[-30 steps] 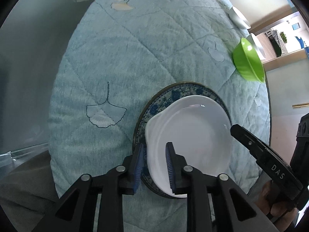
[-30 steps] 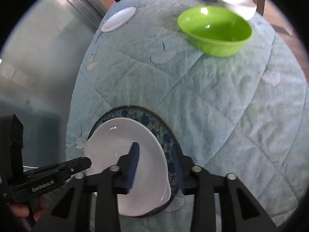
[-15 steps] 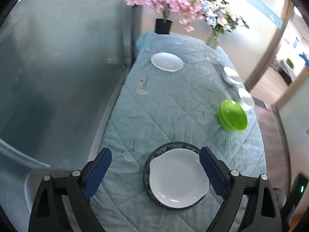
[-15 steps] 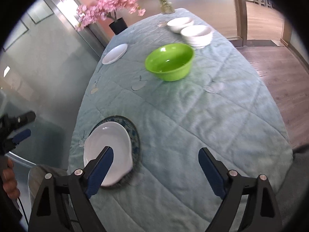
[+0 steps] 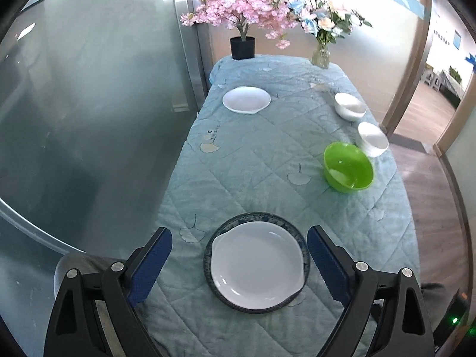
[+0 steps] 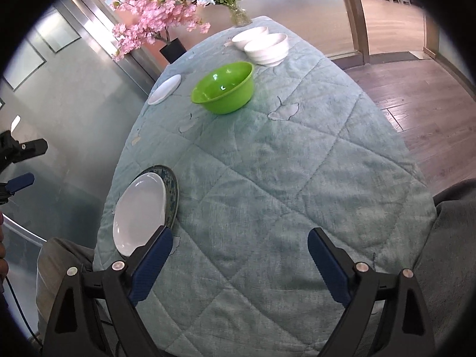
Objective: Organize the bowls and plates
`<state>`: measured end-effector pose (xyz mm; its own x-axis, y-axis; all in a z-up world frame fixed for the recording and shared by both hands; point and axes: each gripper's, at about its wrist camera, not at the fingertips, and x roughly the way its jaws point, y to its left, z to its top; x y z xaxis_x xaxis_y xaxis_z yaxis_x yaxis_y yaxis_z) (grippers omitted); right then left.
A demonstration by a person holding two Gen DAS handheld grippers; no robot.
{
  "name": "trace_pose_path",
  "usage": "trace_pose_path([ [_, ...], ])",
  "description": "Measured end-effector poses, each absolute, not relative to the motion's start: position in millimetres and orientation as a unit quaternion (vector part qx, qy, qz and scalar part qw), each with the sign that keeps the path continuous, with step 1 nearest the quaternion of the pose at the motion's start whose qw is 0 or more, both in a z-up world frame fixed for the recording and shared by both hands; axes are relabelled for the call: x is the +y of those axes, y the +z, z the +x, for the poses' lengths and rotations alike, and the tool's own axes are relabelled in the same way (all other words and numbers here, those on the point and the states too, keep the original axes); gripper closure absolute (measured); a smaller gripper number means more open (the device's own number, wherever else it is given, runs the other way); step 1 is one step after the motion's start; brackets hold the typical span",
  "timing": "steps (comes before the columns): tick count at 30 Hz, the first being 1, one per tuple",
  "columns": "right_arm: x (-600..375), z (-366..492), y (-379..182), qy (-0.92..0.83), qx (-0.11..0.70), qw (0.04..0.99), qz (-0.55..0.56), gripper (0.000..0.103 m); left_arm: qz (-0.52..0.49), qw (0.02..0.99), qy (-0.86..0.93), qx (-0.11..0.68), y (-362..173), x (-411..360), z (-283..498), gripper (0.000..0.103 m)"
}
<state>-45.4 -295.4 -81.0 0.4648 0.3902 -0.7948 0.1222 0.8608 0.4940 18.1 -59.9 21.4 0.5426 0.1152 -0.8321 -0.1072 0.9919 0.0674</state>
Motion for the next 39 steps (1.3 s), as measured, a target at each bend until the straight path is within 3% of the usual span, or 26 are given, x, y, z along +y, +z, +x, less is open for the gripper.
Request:
trace_pose_path([
  [39, -293.2, -48.3, -92.5, 0.074, 0.521, 0.813, 0.25, 0.01, -0.015, 0.88, 0.07, 0.47, 23.7, -36.0, 10.8, 0.011],
])
